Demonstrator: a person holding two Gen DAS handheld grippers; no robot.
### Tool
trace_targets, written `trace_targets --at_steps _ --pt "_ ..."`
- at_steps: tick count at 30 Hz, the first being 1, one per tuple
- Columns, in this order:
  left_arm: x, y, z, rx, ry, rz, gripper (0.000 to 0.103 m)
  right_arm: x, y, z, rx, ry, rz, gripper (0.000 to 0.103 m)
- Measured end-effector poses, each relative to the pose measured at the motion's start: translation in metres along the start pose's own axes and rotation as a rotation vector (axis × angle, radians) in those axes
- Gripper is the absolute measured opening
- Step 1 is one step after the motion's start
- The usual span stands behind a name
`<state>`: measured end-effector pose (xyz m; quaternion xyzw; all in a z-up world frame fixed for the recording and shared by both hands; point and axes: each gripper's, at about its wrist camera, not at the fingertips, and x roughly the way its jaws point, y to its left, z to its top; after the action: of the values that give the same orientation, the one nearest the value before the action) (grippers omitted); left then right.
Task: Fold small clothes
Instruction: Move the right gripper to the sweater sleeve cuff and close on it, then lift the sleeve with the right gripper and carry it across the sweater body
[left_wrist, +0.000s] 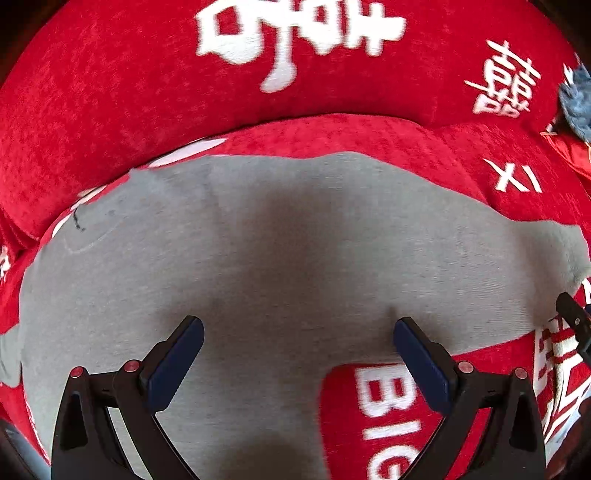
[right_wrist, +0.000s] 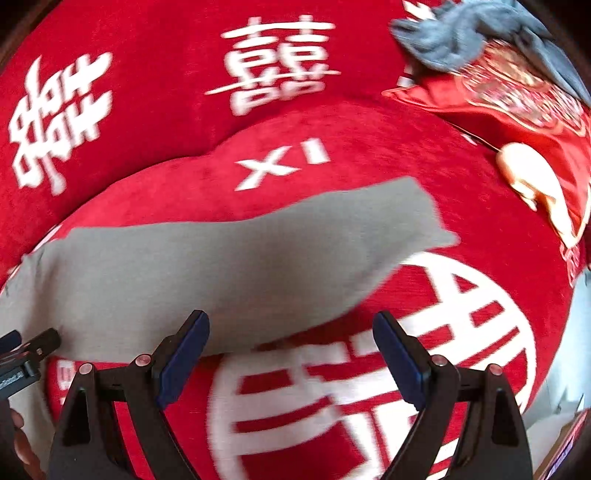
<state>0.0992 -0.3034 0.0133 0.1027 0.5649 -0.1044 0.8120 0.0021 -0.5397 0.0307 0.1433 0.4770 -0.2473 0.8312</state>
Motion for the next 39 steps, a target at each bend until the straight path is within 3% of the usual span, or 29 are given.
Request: trace_targets --at_steps 5,7,8,10,12,14,20,24,31,39 --pt "0.004 -0.019 0.003 0.042 0.004 -0.007 0.103 0.018 -0.034 0.006 0.091 0.018 0.015 0.089" --pt "0.006 -0.022 0.005 0.037 0.004 -0.017 0.103 0.021 -0.038 0.014 0.071 -0.043 0.014 0.088" --pt "0.006 -0.021 0.005 0.033 0.004 -0.024 0.103 0.024 -0.037 0.018 0.056 -0.058 0.001 0.083" --pt "0.004 -0.016 0.007 0.021 -0.009 -0.031 0.103 0.032 -0.039 0.030 0.029 -0.086 -0.041 0.067" --pt "0.000 -0.004 0.011 -0.013 -0.037 -0.020 0.103 0.037 -0.041 0.038 0.001 -0.108 -0.079 0.013" --pt "0.000 0.014 0.017 -0.072 -0.047 -0.009 0.103 0.035 -0.049 0.040 0.021 -0.116 -0.036 0.008" --pt "0.024 0.033 0.021 -0.130 0.028 0.032 0.103 0.013 -0.078 0.012 0.112 -0.203 -0.004 0.007" --pt "0.019 0.016 0.017 -0.067 -0.014 0.073 0.103 0.014 -0.079 0.002 0.114 -0.210 -0.026 0.007" --pt "0.002 0.018 0.006 -0.015 -0.047 0.028 0.103 -0.002 -0.074 0.009 0.109 -0.214 0.003 0.007" --pt "-0.019 0.044 -0.018 -0.008 -0.091 -0.045 0.103 -0.025 -0.036 0.011 0.067 -0.219 0.059 0.007"
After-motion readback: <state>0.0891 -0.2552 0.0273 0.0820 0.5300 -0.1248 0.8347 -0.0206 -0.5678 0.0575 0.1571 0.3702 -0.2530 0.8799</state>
